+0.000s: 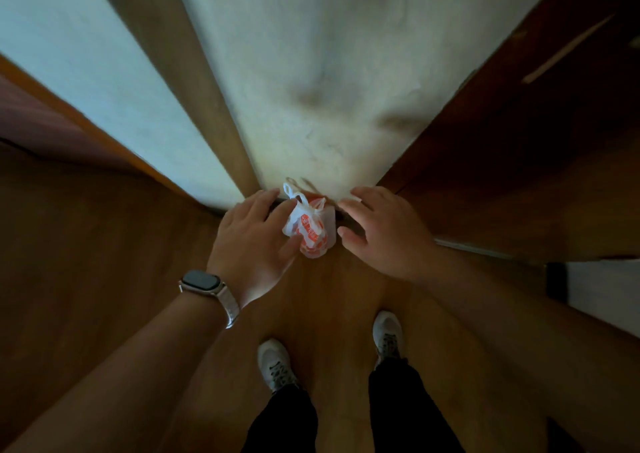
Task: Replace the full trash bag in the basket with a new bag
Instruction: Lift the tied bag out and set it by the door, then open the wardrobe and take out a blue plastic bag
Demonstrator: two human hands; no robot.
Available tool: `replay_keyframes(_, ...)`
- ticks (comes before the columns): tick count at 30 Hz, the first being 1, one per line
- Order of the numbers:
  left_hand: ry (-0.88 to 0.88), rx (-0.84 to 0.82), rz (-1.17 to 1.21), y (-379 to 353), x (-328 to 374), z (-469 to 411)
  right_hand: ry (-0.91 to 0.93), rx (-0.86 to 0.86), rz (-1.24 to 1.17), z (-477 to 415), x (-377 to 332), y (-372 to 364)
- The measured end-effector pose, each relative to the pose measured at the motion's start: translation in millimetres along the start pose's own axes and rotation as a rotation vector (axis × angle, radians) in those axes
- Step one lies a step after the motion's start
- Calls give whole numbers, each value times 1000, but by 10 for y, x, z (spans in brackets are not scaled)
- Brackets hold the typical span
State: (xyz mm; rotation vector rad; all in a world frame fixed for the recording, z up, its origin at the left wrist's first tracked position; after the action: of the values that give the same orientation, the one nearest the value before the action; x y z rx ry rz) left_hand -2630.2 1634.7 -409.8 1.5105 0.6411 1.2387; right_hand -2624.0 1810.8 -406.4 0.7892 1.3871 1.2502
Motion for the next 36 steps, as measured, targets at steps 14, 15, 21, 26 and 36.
replay_keyframes(14, -358, 75, -10, 1586, 1154, 616, -263, 118, 71, 1361, -682, 1777)
replay_keyframes(15, -388, 77, -25, 1647, 1253, 622, -289, 112, 69, 1459, -690, 1853)
replay_keyframes(21, -487, 97, -45, 1917, 1832, 722, -392, 152, 109, 2002, -639, 2321)
replay_keyframes(26, -554, 101, -74, 1991, 2446, 935, -455, 236, 88, 2555, -493, 2626)
replay_keyframes(36, -833, 102, -78, 1830, 4386, 1796, -666, 359, 104, 4614, 196, 2923)
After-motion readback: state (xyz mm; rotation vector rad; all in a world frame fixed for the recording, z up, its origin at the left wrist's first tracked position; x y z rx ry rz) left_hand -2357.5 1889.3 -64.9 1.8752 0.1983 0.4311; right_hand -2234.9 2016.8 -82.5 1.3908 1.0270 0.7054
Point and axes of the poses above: each hand's wrist, its own z-axis away from the middle knuckle, its own y-axis out of the back of the hand, x = y × z, the point moved 8 cm from there along -z, towards the middle knuckle, and after that the axes turned 2 degrees about x, right-handed, at the moved point
